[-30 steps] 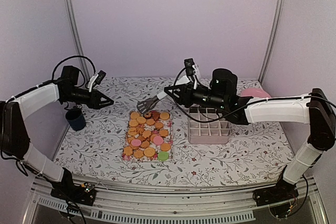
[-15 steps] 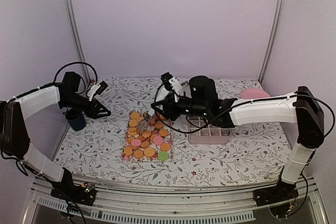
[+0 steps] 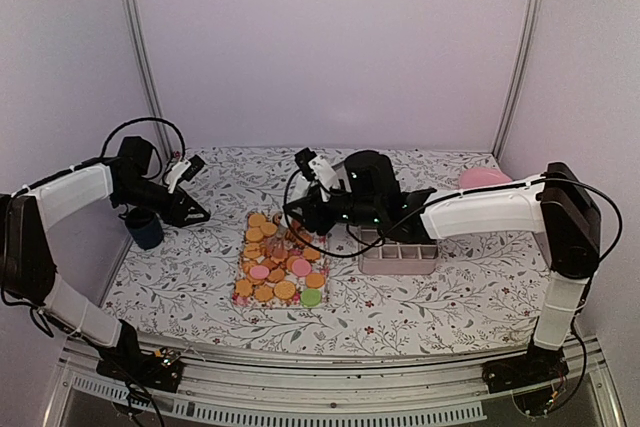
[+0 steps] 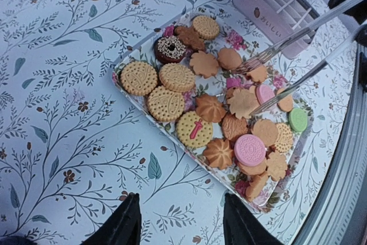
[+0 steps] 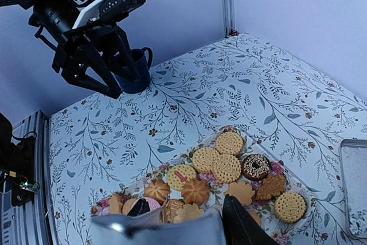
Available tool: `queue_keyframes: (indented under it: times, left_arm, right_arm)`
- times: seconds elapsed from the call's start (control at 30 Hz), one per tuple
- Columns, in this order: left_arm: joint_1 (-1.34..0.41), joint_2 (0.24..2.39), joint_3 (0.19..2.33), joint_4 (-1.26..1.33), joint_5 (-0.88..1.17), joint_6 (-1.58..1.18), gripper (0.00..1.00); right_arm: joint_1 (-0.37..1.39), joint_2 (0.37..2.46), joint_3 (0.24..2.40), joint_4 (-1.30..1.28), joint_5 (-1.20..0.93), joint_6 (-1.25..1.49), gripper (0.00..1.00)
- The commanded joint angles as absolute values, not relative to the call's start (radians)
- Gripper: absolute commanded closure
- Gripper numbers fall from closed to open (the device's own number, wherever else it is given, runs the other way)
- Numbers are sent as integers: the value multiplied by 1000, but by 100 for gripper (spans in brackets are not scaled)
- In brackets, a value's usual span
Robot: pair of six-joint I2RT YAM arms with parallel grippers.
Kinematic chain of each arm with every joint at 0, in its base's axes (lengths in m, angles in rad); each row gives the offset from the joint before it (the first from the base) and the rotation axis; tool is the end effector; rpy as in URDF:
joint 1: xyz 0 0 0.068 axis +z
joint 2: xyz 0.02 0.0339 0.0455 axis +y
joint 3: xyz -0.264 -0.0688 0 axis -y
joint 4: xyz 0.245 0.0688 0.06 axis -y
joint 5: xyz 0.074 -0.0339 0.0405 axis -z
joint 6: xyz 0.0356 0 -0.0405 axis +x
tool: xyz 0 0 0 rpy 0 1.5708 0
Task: Pack the cookies
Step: Pick up the fake cookies from the plate.
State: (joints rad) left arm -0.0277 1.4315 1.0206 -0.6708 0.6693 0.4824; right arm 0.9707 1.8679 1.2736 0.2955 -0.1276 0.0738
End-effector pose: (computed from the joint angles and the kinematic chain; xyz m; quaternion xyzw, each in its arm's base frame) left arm 0.2791 -0.0298 0.2421 0.3082 0.8667 -0.2589 0.2946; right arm 0.2438 0.3643 0.2463 -0.3822 0.7070 0.3401 0.4882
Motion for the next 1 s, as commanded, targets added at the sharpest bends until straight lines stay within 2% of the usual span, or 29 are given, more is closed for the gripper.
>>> queue_keyframes:
  times: [0.0, 0.43, 0.83, 0.97]
  left_arm:
    - [-16, 1413, 1025, -673, 677, 488, 50]
    - [4, 1396, 1020, -675, 672, 494, 51]
    - [27, 1381, 1005, -681, 677, 490, 51]
    - [41, 1381, 1011, -694, 684, 495, 51]
  right_arm:
    - [991, 1910, 1332, 311, -148, 64, 56]
    - [1008, 1940, 1350, 255, -120, 35, 60]
    - [1010, 1856, 1358, 218, -75, 18, 92]
    - [1011, 1840, 1375, 216, -69, 15, 98]
